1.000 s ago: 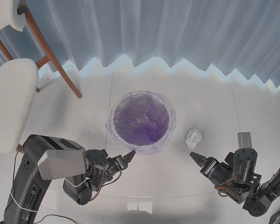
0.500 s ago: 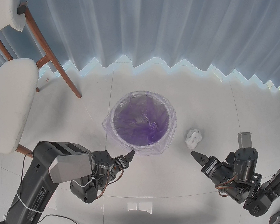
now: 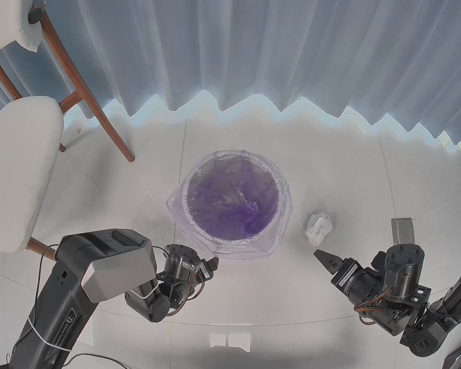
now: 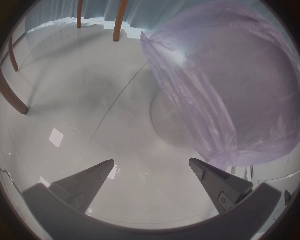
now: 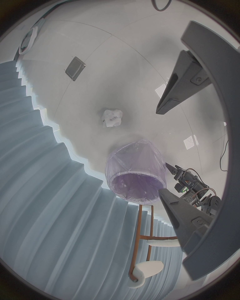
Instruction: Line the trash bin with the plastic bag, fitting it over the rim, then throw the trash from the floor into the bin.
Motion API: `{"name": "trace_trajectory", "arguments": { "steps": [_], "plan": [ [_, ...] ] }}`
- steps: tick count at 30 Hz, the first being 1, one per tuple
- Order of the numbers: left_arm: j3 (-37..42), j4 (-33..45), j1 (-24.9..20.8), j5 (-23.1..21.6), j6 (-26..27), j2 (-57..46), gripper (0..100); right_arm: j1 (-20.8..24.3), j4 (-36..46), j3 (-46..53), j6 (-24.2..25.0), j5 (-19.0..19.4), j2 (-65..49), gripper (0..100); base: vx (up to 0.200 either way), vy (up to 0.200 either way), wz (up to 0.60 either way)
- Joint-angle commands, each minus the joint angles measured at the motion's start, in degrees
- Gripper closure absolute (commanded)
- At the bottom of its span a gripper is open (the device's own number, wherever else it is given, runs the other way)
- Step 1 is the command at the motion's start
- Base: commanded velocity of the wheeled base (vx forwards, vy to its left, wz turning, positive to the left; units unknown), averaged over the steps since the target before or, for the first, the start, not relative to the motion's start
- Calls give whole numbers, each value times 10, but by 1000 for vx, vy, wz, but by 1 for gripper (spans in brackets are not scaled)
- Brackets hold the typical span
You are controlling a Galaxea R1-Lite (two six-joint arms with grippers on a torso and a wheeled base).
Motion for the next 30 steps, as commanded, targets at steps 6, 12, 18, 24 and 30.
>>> {"name": "trace_trajectory", "arguments": {
  "steps": [6,12,18,24,30],
  "plan": [
    [69,91,-23,39,-2,-121,0,-1,2,1,1,0,5,0,0,0,0],
    [247,67,-59,37,-30,-374,0,3,1,-8,4,0,5,0,0,0,0],
    [392,68,-71,6,2,-676,0,36,6,-6,34,0,8,0,0,0,0],
    [413,145,51,-153,110,-855,0,36,13,-33,20,21,36,0,167,0,0],
    [380,207,67,-141,135,-961,0,21,142,-184,-5,26,60,0,33,0,0]
  ]
}}
